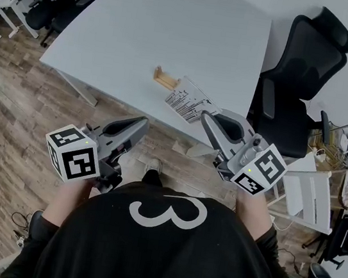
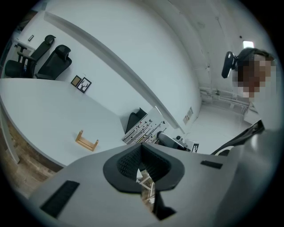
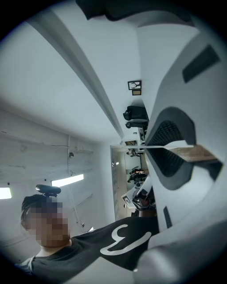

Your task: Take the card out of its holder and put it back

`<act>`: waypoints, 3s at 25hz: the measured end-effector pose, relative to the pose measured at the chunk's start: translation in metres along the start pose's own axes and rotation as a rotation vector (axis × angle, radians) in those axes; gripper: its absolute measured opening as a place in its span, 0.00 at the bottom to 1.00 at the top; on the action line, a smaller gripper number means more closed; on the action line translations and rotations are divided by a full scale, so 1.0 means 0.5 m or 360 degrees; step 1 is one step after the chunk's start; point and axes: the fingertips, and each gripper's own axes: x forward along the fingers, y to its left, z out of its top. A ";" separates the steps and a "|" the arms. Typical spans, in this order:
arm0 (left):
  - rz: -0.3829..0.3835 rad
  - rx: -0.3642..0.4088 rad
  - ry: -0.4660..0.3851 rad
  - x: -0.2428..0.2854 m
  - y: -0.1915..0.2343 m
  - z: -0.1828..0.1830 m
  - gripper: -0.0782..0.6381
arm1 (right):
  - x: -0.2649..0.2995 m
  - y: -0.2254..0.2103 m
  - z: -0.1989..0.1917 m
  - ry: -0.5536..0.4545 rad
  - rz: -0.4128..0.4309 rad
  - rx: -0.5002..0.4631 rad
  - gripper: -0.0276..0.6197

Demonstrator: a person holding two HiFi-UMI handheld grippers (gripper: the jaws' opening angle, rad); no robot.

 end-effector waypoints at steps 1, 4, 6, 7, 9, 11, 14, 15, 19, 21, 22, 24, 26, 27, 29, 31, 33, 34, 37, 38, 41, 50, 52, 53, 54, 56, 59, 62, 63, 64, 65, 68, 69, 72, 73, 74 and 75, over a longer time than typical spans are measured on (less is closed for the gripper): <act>-0.0001 -0.0005 0.0002 0.002 0.006 0.004 0.12 | 0.006 -0.005 0.001 0.0000 0.0000 0.0000 0.07; -0.0001 -0.0019 0.0008 0.008 0.027 0.018 0.12 | 0.026 -0.020 0.004 0.0003 0.0000 -0.0007 0.07; -0.0001 -0.0028 0.0009 0.014 0.041 0.026 0.12 | 0.039 -0.031 0.006 0.0006 0.0000 -0.0016 0.07; -0.0002 -0.0032 0.0009 0.017 0.049 0.031 0.12 | 0.046 -0.036 0.007 0.0007 0.0001 -0.0017 0.07; -0.0006 -0.0042 0.0010 0.025 0.065 0.040 0.12 | 0.060 -0.048 0.007 0.0012 0.0001 -0.0018 0.07; -0.0010 -0.0052 0.0014 0.032 0.082 0.048 0.12 | 0.075 -0.059 0.006 0.0020 0.0000 -0.0026 0.07; -0.0014 -0.0069 0.0023 0.045 0.108 0.058 0.12 | 0.094 -0.079 0.004 0.0023 0.0005 -0.0032 0.07; -0.0013 -0.0075 0.0026 0.050 0.116 0.061 0.12 | 0.100 -0.086 0.004 0.0019 0.0009 -0.0029 0.07; -0.0011 -0.0094 0.0045 0.070 0.150 0.077 0.12 | 0.126 -0.118 0.002 0.0025 0.0011 -0.0044 0.07; -0.0011 -0.0100 0.0059 0.076 0.169 0.082 0.12 | 0.142 -0.132 -0.003 0.0034 0.0012 -0.0052 0.07; -0.0009 -0.0107 0.0068 0.078 0.178 0.085 0.12 | 0.152 -0.139 -0.005 0.0038 0.0013 -0.0050 0.07; -0.0006 -0.0123 0.0083 0.080 0.200 0.097 0.12 | 0.177 -0.153 -0.010 0.0051 0.0016 -0.0050 0.07; -0.0007 -0.0131 0.0094 0.084 0.220 0.110 0.12 | 0.200 -0.166 -0.015 0.0069 0.0020 -0.0063 0.07; -0.0009 -0.0132 0.0099 0.088 0.225 0.112 0.12 | 0.205 -0.172 -0.019 0.0077 0.0022 -0.0071 0.07; -0.0014 -0.0133 0.0109 0.096 0.231 0.109 0.12 | 0.206 -0.182 -0.031 0.0090 0.0024 -0.0078 0.07; -0.0017 -0.0138 0.0116 0.102 0.244 0.111 0.12 | 0.214 -0.194 -0.044 0.0101 0.0025 -0.0072 0.07; -0.0012 -0.0148 0.0126 0.104 0.264 0.122 0.12 | 0.231 -0.209 -0.058 0.0114 0.0026 -0.0060 0.07; -0.0010 -0.0153 0.0131 0.105 0.273 0.126 0.12 | 0.239 -0.216 -0.065 0.0122 0.0026 -0.0054 0.07; -0.0001 -0.0167 0.0144 0.108 0.290 0.128 0.12 | 0.247 -0.233 -0.093 0.0155 0.0030 -0.0039 0.07; 0.0002 -0.0170 0.0147 0.111 0.293 0.126 0.12 | 0.247 -0.239 -0.103 0.0167 0.0035 -0.0032 0.07; 0.0002 -0.0168 0.0151 0.119 0.308 0.125 0.12 | 0.251 -0.256 -0.133 0.0193 0.0054 0.0000 0.07; 0.0025 -0.0188 0.0174 0.129 0.345 0.134 0.12 | 0.270 -0.273 -0.202 0.0303 0.0091 0.0007 0.07; 0.0028 -0.0199 0.0173 0.129 0.351 0.136 0.12 | 0.271 -0.272 -0.208 0.0321 0.0096 0.0002 0.07; 0.0027 -0.0205 0.0172 0.129 0.353 0.136 0.12 | 0.271 -0.272 -0.211 0.0327 0.0096 0.0002 0.07; 0.0027 -0.0208 0.0171 0.129 0.355 0.136 0.12 | 0.271 -0.272 -0.212 0.0329 0.0094 0.0003 0.07; 0.0026 -0.0209 0.0173 0.131 0.360 0.135 0.12 | 0.271 -0.276 -0.215 0.0330 0.0085 0.0009 0.07; 0.0022 -0.0211 0.0179 0.137 0.363 0.136 0.12 | 0.271 -0.283 -0.220 0.0336 0.0070 0.0021 0.07; 0.0018 -0.0205 0.0178 0.139 0.359 0.134 0.12 | 0.267 -0.283 -0.225 0.0344 0.0065 0.0017 0.07; 0.0019 -0.0205 0.0177 0.140 0.358 0.133 0.12 | 0.266 -0.284 -0.226 0.0340 0.0062 0.0017 0.07; 0.0019 -0.0206 0.0176 0.142 0.358 0.131 0.12 | 0.264 -0.285 -0.226 0.0335 0.0058 0.0020 0.07; 0.0019 -0.0207 0.0176 0.143 0.357 0.129 0.12 | 0.263 -0.287 -0.226 0.0330 0.0055 0.0024 0.07; 0.0028 -0.0212 0.0184 0.145 0.356 0.125 0.12 | 0.267 -0.284 -0.229 0.0335 0.0066 0.0020 0.07; 0.0030 -0.0212 0.0185 0.144 0.355 0.124 0.12 | 0.269 -0.281 -0.231 0.0345 0.0074 0.0007 0.07; 0.0032 -0.0211 0.0184 0.147 0.353 0.124 0.12 | 0.269 -0.279 -0.237 0.0369 0.0082 -0.0019 0.07; 0.0034 -0.0212 0.0185 0.147 0.353 0.124 0.12 | 0.269 -0.280 -0.239 0.0370 0.0082 -0.0017 0.07; 0.0036 -0.0214 0.0186 0.146 0.353 0.123 0.12 | 0.269 -0.280 -0.241 0.0371 0.0083 -0.0015 0.07; 0.0038 -0.0214 0.0187 0.144 0.354 0.123 0.12 | 0.271 -0.279 -0.243 0.0373 0.0085 -0.0014 0.07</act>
